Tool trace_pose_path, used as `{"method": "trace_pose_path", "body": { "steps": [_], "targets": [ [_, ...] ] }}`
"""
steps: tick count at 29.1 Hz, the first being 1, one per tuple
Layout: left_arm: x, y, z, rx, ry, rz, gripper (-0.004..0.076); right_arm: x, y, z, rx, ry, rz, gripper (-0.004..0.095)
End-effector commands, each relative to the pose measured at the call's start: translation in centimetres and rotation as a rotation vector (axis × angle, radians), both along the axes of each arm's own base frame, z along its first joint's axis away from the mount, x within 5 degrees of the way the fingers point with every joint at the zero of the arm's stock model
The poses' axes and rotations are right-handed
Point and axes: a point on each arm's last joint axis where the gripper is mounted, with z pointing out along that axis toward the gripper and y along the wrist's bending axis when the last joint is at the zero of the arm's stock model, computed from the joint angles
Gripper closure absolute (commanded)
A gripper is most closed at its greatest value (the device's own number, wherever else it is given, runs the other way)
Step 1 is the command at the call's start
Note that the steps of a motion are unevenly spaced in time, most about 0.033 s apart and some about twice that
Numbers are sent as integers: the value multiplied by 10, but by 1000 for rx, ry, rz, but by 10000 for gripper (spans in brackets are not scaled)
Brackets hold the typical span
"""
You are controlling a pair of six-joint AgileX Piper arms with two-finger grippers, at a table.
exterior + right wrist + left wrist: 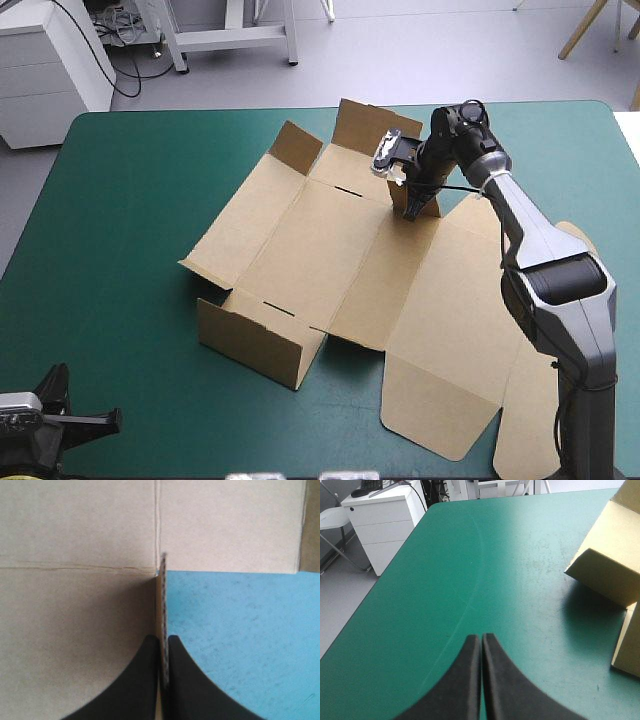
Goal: Fold the box
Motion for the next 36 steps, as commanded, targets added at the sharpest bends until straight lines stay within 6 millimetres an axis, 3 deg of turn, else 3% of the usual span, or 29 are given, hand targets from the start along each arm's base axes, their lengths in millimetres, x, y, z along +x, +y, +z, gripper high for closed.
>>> {"method": "trace_pose_path", "body": {
  "steps": [1, 9, 19, 23, 31, 34, 35, 36],
  "targets": [
    [-3, -1, 13, 4, -114, -20, 734, -9, 6, 41, -7, -144, 129, 927],
    [-3, -1, 13, 4, -114, -20, 734, -23, 58, 43, -56, -243, 404, 928],
    [-3, -1, 13, 4, -114, -20, 734, -43, 111, 45, 18, -295, 497, 927],
    [-3, -1, 13, 4, -114, -20, 734, -49, 123, 46, 25, -313, 522, 928],
    [-3, -1, 13, 8, -112, -17, 734, -45, 125, 41, 23, -318, 510, 916],
    [-3, -1, 13, 8, -112, -17, 734, -45, 126, 40, 51, -308, 480, 807],
    [-3, -1, 13, 8, -112, -17, 734, -46, 127, 42, 78, -301, 465, 655],
    [-3, -1, 13, 8, -112, -17, 734, -47, 128, 43, 92, -299, 457, 565]
  ]
}}
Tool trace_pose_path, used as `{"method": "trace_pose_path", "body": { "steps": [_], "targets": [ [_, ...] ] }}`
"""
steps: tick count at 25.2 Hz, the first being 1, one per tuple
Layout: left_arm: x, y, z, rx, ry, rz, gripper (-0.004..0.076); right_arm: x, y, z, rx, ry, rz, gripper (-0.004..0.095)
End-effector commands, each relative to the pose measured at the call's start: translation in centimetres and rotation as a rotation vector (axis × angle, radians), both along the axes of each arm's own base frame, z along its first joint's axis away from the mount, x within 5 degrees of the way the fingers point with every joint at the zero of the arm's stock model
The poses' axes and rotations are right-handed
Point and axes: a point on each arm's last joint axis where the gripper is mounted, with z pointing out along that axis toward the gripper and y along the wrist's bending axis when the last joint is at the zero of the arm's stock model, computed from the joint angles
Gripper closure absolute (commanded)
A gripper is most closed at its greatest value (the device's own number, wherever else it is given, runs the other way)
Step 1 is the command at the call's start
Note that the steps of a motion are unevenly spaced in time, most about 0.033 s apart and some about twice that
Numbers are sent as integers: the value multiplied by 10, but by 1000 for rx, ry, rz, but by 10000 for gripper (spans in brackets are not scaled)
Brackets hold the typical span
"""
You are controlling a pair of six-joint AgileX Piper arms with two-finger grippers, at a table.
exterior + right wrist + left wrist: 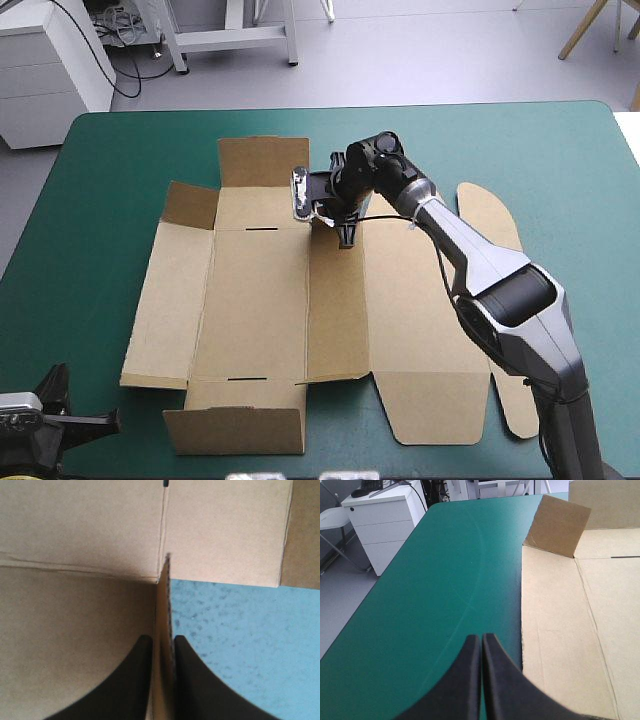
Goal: Fold the box
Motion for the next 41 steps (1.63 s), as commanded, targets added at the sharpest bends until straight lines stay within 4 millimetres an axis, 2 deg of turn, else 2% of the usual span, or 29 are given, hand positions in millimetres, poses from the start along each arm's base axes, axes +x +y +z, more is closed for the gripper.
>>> {"method": "trace_pose_path", "body": {
  "steps": [1, 5, 6, 10, 13, 15, 16, 19, 21, 22, 24, 25, 29, 33, 38, 39, 40, 41],
  "targets": [
    [-3, -1, 13, 8, -112, -17, 734, -7, -3, 47, 126, -81, -41, 466],
    [-3, -1, 13, 8, -112, -17, 734, -7, -4, 65, 193, -86, -121, 54],
    [-3, -1, 13, 8, -112, -17, 734, -8, -5, 72, 208, -86, -150, -11],
    [-3, -1, 13, 8, -112, -17, 734, -20, -22, 128, 275, -102, -358, -33],
    [-3, -1, 13, 8, -112, -17, 729, -26, -36, 151, 303, -136, -524, -33],
    [-3, -1, 13, 8, -112, -17, 675, -21, -47, 155, 326, -176, -714, 11],
    [-3, -1, 13, 8, -112, -17, 628, -19, -49, 155, 350, -177, -788, 78],
    [-3, -1, 13, 6, -112, -17, 451, -18, -53, 156, 396, -177, -899, 446],
    [-3, -1, 13, -5, -114, -14, 289, -17, -54, 156, 423, -167, -942, 771],
    [-3, -1, 13, -14, -115, -12, 211, -17, -54, 156, 436, -159, -958, 900],
    [-3, 0, 13, -23, -117, -8, 105, -15, -58, 157, 463, -149, -1006, 907],
    [-3, 0, 13, -23, -117, -8, 85, -14, -60, 157, 480, -141, -1033, 908],
    [-3, 0, 13, -23, -117, -8, 83, -7, -78, 157, 555, -63, -1112, 911],
    [-3, -1, 13, -27, -117, -10, 84, -13, -95, 163, 618, 61, -1104, 927],
    [-3, -1, 13, -29, -117, -11, 84, -40, -119, 144, 484, 112, -1163, 927],
    [-3, -1, 13, -29, -117, -11, 84, -49, -125, 142, 457, 108, -1171, 927],
    [-2, -1, 14, -26, -116, -11, 84, -59, -131, 132, 406, 114, -1184, 927],
    [0, -1, 16, -25, -113, -13, 84, -81, -140, 128, 410, 103, -1187, 927]
  ]
}}
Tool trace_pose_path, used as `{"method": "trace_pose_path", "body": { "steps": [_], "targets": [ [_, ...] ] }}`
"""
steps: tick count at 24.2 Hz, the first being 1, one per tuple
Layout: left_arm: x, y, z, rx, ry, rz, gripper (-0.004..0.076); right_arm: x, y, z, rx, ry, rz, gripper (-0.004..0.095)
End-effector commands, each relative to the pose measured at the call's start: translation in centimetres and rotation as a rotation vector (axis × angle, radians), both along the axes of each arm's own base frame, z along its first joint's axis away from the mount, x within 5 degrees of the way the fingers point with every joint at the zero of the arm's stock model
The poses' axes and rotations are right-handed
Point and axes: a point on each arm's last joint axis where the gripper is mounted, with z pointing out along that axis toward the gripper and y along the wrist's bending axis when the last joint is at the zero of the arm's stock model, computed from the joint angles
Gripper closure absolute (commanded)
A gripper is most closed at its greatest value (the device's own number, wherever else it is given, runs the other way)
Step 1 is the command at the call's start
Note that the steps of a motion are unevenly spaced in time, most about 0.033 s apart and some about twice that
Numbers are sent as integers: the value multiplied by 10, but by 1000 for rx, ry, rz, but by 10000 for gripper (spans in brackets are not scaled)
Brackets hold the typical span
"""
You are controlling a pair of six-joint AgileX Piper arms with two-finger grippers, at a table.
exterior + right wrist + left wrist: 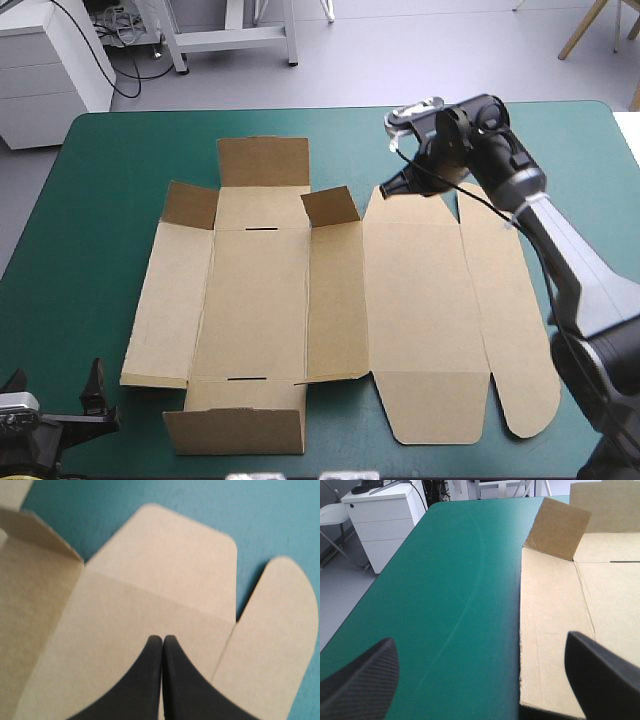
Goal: Fold the box
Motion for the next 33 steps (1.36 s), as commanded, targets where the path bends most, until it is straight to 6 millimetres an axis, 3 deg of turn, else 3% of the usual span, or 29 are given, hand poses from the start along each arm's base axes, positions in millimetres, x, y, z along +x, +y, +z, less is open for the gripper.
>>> {"method": "trace_pose_path", "body": {
  "steps": [1, 5, 7, 10, 13, 18, 23, 28, 33],
  "targets": [
    [2, -1, 18, 10, -103, -22, 84, -46, -24, 26, 15, -137, -14, 927],
    [31, -2, 49, 39, -51, -40, 84, -110, -49, 18, 67, -191, -44, 927],
    [62, -3, 69, 32, 52, -43, 84, -148, -64, 20, 81, -221, -46, 927],
    [100, -2, 84, 25, 226, -28, 84, -180, -76, 18, 99, -264, -44, 927],
    [144, -2, 87, 2, 379, -24, 84, -211, -88, 16, 119, -312, -43, 927],
    [189, -11, 71, -170, 592, -83, 84, -237, -98, 5, 134, -348, -41, 927],
    [218, 0, 51, -408, 677, -163, 84, -257, -105, -3, 166, -420, -34, 927],
    [225, 30, 37, -454, 708, -219, 84, -272, -113, -13, 149, -439, -24, 927],
    [222, 50, 10, -504, 905, -330, 84, -281, -118, -18, 132, -461, -30, 927]
  ]
}}
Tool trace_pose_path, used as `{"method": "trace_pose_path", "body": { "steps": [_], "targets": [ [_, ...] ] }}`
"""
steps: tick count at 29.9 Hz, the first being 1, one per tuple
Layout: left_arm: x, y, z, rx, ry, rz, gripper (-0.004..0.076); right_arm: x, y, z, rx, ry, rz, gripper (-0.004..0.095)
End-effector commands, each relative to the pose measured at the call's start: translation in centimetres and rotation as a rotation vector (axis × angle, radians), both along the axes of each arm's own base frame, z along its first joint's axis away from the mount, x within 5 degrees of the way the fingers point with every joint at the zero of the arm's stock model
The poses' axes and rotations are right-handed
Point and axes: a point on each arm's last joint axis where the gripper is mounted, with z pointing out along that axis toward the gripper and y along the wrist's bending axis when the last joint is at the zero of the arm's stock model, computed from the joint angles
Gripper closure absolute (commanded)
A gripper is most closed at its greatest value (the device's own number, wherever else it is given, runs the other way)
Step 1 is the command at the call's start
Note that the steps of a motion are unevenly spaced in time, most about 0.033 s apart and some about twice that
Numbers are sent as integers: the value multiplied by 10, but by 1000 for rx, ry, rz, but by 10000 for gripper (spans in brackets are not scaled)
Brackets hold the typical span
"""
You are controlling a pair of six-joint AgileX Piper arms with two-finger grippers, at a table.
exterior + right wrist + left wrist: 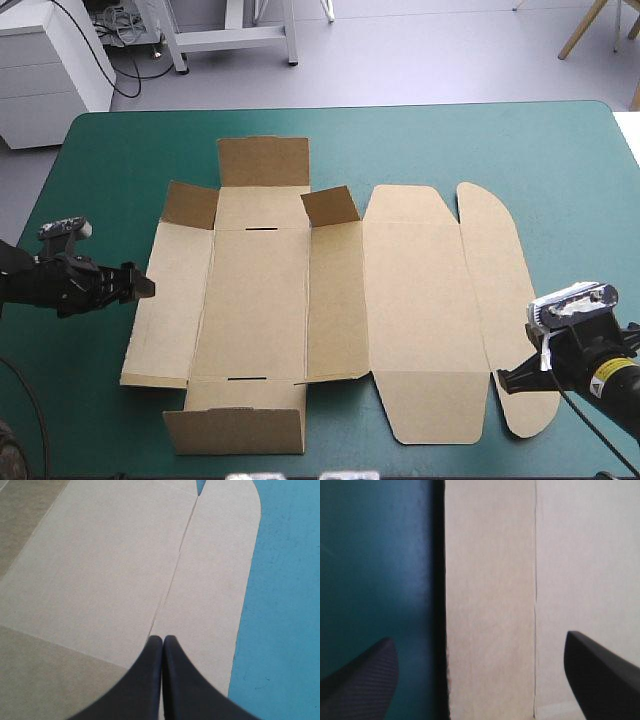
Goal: Fold the box
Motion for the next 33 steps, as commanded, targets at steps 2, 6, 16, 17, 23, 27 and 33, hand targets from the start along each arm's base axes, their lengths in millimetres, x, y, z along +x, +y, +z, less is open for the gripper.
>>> {"method": "trace_pose_path", "body": {
  "steps": [2, 6, 16, 17, 23, 27, 33],
  "targets": [
    [10, 8, -7, -113, 28, -46, 85, -2, -3, 13, 17, -109, -6, 927],
    [18, 9, -24, -188, 82, -82, 99, -1, -3, 14, 13, -125, -6, 927],
    [30, -5, -46, -304, 173, -158, 118, -1, -3, 15, 11, -147, 1, 927],
    [31, -9, -46, -306, 177, -172, 118, -1, -3, 15, 11, -147, 1, 927],
    [36, -35, -46, -331, 184, -240, 122, 0, -3, 16, 11, -155, 2, 927],
    [37, -42, -46, -333, 198, -250, 141, 0, -3, 16, 9, -155, 3, 927],
    [37, -42, -46, -336, 206, -237, 196, 0, -3, 16, 9, -155, 3, 927]
  ]
}}
